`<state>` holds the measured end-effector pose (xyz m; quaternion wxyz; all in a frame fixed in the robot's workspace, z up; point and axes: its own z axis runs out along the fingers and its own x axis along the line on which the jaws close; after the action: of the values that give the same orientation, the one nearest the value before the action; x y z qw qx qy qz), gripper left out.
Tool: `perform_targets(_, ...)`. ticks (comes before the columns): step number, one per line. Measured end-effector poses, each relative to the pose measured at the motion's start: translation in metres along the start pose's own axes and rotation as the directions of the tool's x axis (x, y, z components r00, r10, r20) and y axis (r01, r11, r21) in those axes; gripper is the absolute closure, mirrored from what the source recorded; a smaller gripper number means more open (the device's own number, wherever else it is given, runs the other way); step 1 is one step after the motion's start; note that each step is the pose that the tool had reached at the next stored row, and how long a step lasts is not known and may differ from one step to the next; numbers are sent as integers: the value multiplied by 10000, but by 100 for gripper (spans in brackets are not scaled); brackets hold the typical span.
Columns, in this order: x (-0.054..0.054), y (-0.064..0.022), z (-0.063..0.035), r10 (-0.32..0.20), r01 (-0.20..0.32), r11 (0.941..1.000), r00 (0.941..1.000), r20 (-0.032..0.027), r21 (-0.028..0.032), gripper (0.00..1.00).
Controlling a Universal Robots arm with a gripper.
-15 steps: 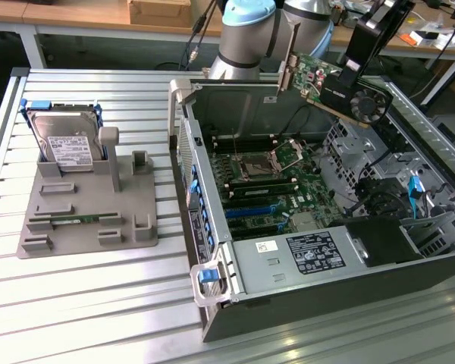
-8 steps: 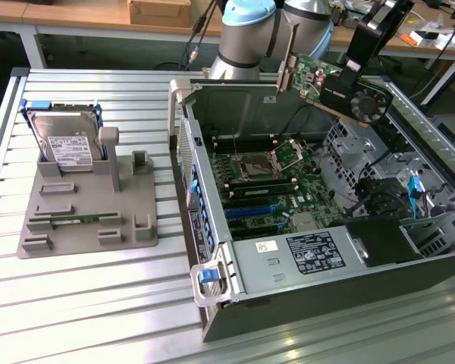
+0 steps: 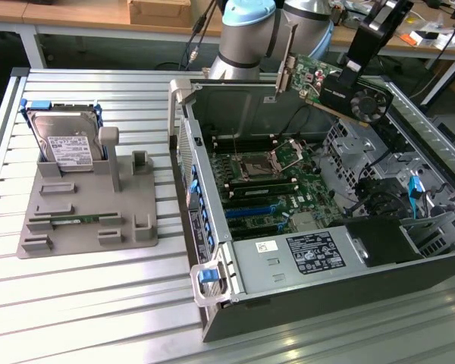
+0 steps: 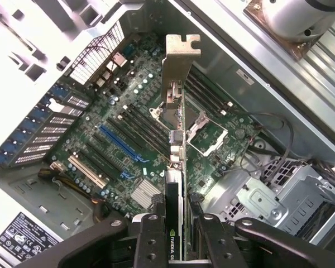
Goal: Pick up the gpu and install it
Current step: 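Insert the gpu into the slot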
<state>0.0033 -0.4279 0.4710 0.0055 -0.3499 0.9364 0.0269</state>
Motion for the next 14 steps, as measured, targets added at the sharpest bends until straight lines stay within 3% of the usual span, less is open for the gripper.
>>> perform_targets(14, 0, -1, 6, -792, 792, 9969, 9969, -36, -24, 73)
